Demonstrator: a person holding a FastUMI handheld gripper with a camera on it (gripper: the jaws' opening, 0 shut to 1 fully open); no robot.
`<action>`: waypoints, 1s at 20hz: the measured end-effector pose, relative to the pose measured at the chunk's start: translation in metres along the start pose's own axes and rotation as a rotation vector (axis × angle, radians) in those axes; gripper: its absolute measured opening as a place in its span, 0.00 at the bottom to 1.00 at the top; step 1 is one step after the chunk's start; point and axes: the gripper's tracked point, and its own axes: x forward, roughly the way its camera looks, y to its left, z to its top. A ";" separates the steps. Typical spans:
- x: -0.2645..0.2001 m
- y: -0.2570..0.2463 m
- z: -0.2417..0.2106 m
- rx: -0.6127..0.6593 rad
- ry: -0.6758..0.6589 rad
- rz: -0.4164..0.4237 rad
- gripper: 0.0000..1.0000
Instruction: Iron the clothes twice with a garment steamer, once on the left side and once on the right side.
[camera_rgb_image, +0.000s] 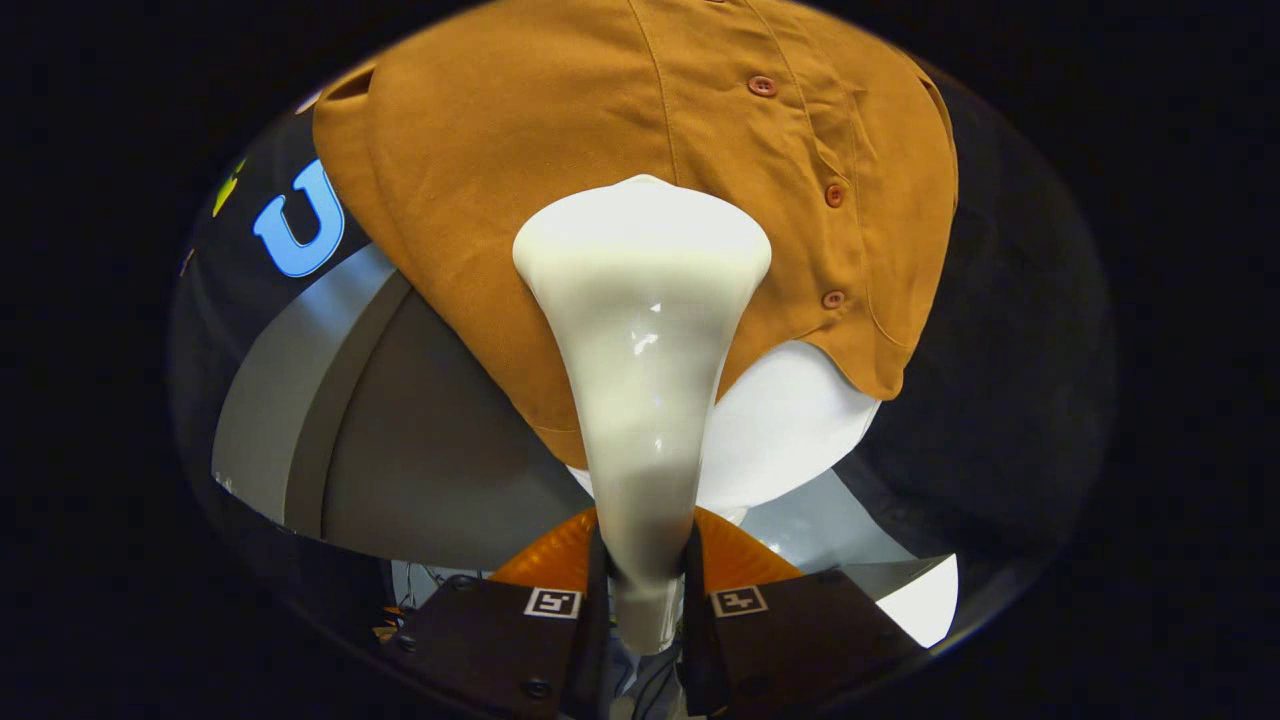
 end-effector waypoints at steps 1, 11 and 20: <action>-0.009 -0.003 0.003 0.010 -0.020 -0.003 0.32; -0.100 -0.050 0.143 0.098 -0.380 -0.016 0.32; -0.143 -0.096 0.260 0.072 -0.580 -0.053 0.32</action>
